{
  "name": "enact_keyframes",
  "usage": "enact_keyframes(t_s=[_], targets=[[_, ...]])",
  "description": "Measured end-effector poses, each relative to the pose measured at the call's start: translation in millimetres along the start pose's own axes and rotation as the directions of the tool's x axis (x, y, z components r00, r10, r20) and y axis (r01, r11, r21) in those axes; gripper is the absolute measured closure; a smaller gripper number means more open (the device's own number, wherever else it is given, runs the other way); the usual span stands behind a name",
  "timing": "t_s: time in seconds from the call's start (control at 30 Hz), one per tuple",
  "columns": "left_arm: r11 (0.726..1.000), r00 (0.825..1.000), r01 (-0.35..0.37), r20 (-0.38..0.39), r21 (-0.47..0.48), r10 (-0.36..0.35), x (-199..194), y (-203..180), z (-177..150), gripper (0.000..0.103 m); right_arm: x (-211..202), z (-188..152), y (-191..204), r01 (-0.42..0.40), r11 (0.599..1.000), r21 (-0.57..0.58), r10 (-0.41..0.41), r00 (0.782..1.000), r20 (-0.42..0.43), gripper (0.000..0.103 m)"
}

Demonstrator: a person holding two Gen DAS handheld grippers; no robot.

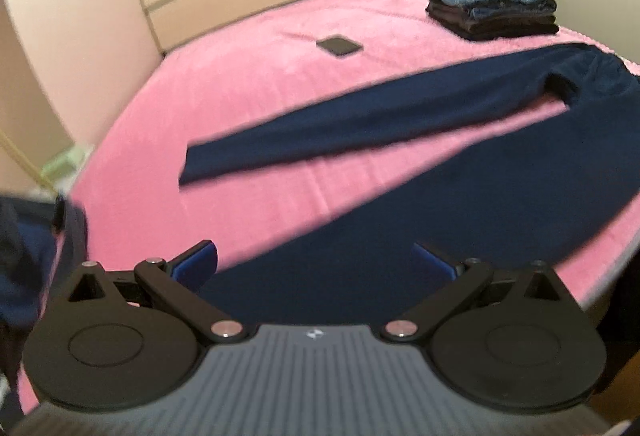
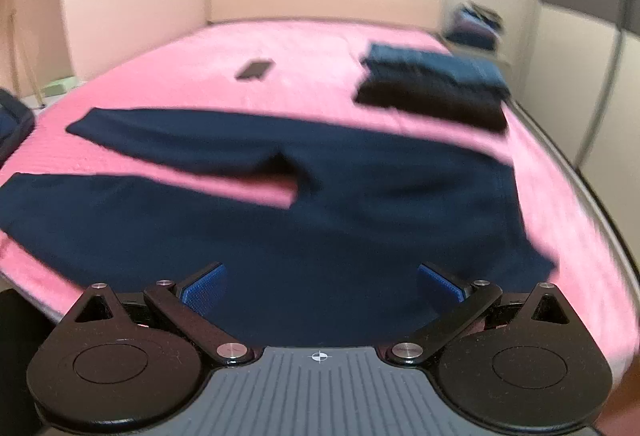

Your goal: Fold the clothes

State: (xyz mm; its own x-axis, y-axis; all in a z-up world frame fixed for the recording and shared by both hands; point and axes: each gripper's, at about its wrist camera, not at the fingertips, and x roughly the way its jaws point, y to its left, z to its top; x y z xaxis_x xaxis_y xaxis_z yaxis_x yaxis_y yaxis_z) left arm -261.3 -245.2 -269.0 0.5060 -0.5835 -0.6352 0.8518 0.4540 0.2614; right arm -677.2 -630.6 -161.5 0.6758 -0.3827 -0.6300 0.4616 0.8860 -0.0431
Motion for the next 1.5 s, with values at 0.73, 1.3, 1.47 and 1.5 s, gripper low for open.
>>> enact_keyframes(t_s=[0.73, 1.3, 1.47, 1.5], targets=[[0.878, 0.955, 0.241, -0.261, 0.413, -0.139, 347.3, 81.8, 144.8, 0.050, 257.0, 126.5, -125.6, -0.038, 0.986, -0.161, 0.025, 0.997, -0.078, 0.026], [0.732, 0.949, 0.295, -0.280, 0.614, -0.147, 323.8, 61.0, 133.6, 0.101, 244.3, 115.4, -172.6, 0.076, 0.971, -0.227, -0.101, 0.990, -0.101, 0.026], [0.744, 0.986, 0.160, -0.147, 0.649, -0.083, 290.6, 52.6, 114.0, 0.101, 245.5, 112.4, -215.7, 0.050, 0.960, -0.276, -0.109, 0.973, -0.203, 0.026], [0.747, 0.987, 0.150, -0.141, 0.648, -0.076, 288.4, 50.6, 110.5, 0.101, 249.1, 112.4, -220.8, 0.030, 0.958, -0.284, -0.095, 0.971, -0.220, 0.026]])
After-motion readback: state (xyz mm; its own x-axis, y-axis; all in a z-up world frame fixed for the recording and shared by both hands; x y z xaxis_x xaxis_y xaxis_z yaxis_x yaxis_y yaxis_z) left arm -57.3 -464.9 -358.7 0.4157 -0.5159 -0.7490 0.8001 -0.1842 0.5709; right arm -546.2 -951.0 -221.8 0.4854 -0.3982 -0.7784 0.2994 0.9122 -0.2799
